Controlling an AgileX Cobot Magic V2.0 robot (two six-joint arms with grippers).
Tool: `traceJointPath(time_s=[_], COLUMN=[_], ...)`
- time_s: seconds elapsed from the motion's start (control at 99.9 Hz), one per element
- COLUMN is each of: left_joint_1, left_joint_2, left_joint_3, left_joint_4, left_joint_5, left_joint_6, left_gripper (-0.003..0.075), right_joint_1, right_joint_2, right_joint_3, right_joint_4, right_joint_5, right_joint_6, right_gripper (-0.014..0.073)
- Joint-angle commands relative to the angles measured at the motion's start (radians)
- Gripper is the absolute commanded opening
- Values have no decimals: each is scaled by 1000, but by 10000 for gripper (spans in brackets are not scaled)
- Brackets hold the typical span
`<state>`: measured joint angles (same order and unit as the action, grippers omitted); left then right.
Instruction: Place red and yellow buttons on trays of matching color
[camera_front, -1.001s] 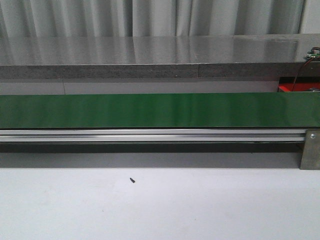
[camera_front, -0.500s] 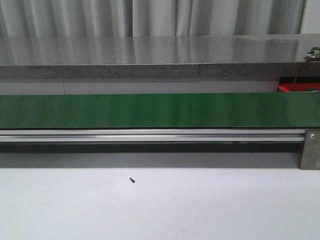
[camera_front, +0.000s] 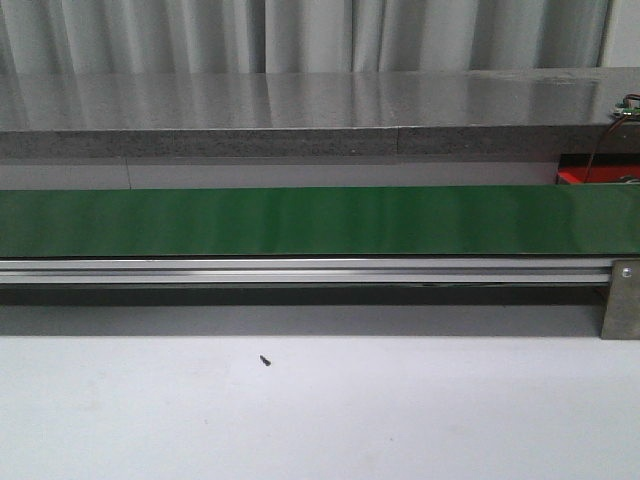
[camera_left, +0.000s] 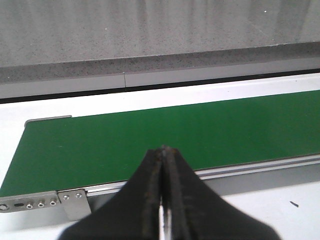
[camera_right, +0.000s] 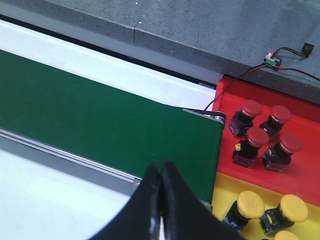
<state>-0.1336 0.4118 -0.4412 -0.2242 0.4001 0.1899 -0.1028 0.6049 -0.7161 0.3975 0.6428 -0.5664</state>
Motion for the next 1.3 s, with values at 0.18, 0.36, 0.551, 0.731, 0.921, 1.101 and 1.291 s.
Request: traceJointPath(time_s=[0.18,0.36,0.551,0.731,0.921,1.101,1.291], left_joint_1=[-10,-10,-10,-10,-10,-10,-10], left_joint_2=[6,6,6,6,6,6,6], left_joint_3=[-26,-26,-26,-26,-26,-26,-26], left_joint_4=[-15,-15,-15,-15,-15,-15,-15], left_joint_5=[-76,-76,-76,-76,-76,-76,-76], left_joint_6=[1,1,1,1,1,1,1], left_gripper=[-20,-20,-20,-20,-20,-20,-20], right_joint_1=[2,2,2,59,190,193,193], right_joint_2=[3,3,3,-29,-139,-276,-424], right_joint_3=[-25,-25,-19,48,196,374,547], right_joint_4=[10,10,9,-133,-476,-510,-509], right_joint_5=[-79,-79,-100,-222,-411,-534,-565], right_joint_6=[-9,-9,-9,142,521,583,583], right_gripper=[-96,-96,-96,-96,-96,-96,-96])
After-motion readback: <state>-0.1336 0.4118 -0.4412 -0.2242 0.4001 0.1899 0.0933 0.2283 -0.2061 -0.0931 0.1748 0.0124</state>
